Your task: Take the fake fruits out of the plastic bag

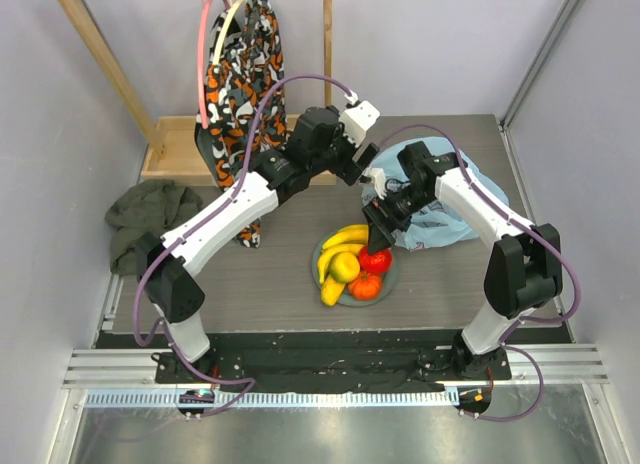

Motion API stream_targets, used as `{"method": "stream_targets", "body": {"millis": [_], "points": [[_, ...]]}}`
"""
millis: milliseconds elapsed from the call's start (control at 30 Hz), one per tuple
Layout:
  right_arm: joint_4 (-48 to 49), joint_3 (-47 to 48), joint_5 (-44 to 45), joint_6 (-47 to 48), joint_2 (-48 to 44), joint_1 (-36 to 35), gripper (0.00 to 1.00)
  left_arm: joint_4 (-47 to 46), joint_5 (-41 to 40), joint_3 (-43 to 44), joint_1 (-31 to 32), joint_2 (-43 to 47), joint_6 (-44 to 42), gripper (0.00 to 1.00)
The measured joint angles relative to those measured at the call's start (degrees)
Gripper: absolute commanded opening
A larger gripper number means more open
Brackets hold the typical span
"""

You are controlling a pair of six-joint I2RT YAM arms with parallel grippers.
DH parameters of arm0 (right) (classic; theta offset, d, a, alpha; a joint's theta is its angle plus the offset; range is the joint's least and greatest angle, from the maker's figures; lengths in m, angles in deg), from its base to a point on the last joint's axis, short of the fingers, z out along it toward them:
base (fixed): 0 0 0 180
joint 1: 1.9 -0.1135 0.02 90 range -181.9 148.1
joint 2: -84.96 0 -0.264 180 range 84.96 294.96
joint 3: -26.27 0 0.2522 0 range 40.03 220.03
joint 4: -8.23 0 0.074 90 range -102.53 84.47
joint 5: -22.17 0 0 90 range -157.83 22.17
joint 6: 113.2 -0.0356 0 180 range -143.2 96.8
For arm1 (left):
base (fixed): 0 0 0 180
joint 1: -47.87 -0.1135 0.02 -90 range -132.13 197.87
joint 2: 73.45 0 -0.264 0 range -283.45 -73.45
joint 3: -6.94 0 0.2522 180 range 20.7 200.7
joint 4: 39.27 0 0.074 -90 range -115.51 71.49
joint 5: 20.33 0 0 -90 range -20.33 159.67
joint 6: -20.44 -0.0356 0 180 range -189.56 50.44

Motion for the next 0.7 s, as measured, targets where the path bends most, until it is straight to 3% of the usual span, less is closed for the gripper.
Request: {"method": "stream_targets", "body": {"millis": [400, 700], "points": [[0.1, 7.1, 3.9, 0.3, 0.6, 2.8, 0.99, -2.8, -1.2, 2.2, -0.7, -0.4, 0.0, 0.89], [-9.4, 4.9, 6.9, 12.9, 1.4, 18.5, 0.81, 1.7, 1.3, -1.0, -1.1, 3.1, -0.2, 0.88]]}}
